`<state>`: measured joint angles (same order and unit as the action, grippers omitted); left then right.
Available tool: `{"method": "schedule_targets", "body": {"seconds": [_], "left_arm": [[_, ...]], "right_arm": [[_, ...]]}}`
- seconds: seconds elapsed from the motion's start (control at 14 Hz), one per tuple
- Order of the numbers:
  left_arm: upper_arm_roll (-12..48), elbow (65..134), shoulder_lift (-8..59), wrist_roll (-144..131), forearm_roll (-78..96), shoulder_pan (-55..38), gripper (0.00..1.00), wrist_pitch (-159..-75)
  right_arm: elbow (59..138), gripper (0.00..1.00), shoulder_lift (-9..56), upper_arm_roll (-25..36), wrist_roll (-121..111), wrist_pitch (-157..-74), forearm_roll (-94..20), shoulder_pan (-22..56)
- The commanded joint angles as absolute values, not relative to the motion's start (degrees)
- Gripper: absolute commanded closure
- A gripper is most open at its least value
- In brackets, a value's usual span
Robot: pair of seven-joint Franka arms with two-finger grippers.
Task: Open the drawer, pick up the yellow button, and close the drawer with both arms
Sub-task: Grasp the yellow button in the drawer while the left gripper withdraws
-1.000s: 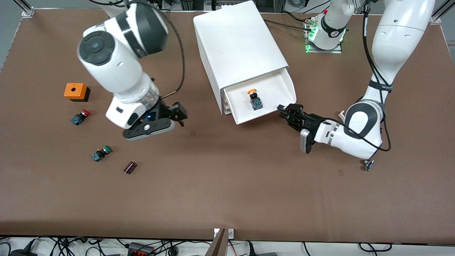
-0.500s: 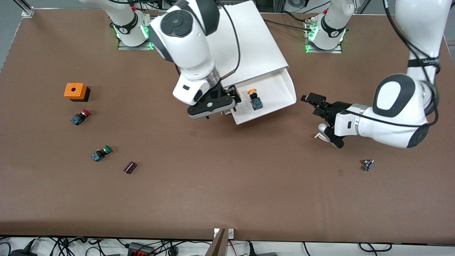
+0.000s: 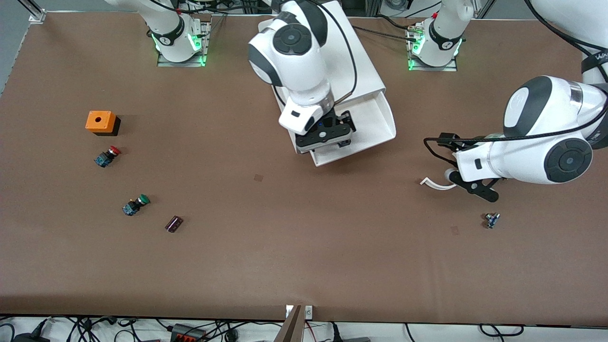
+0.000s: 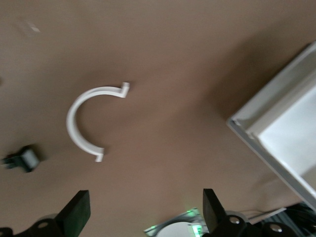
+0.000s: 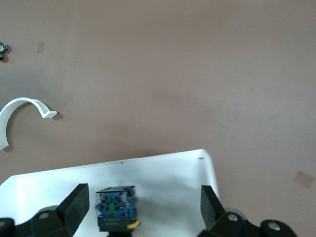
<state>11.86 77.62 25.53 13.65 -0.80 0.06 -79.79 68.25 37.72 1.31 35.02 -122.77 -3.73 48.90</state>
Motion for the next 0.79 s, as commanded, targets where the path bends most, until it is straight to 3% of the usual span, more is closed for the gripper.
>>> {"method": "schedule_targets", "body": {"seconds": [0.0, 0.36, 0.64, 0.71], "left_arm": [[11.34, 74.27, 27.60, 12.22, -3.69, -0.62, 0.00, -82.07], [10.99, 74.09, 28.56, 8.46, -3.52, 0.79, 0.00, -86.39], [11.34, 74.00, 28.30, -3.75, -3.08, 0.88, 0.00, -86.48], [11.51, 74.09, 28.30, -4.48, -2.99, 0.88, 0.00, -86.48]], "right_arm": [[65.04, 0.00, 39.90, 2.02, 36.12, -122.43, -3.96, 50.27], [65.13, 0.01, 40.69, 2.37, 36.21, -120.33, -3.43, 52.73], [65.13, 0.17, 40.78, 2.37, 35.95, -117.42, -3.43, 53.26], [65.13, 0.31, 40.87, 2.37, 35.51, -117.60, -3.25, 53.26]]}}
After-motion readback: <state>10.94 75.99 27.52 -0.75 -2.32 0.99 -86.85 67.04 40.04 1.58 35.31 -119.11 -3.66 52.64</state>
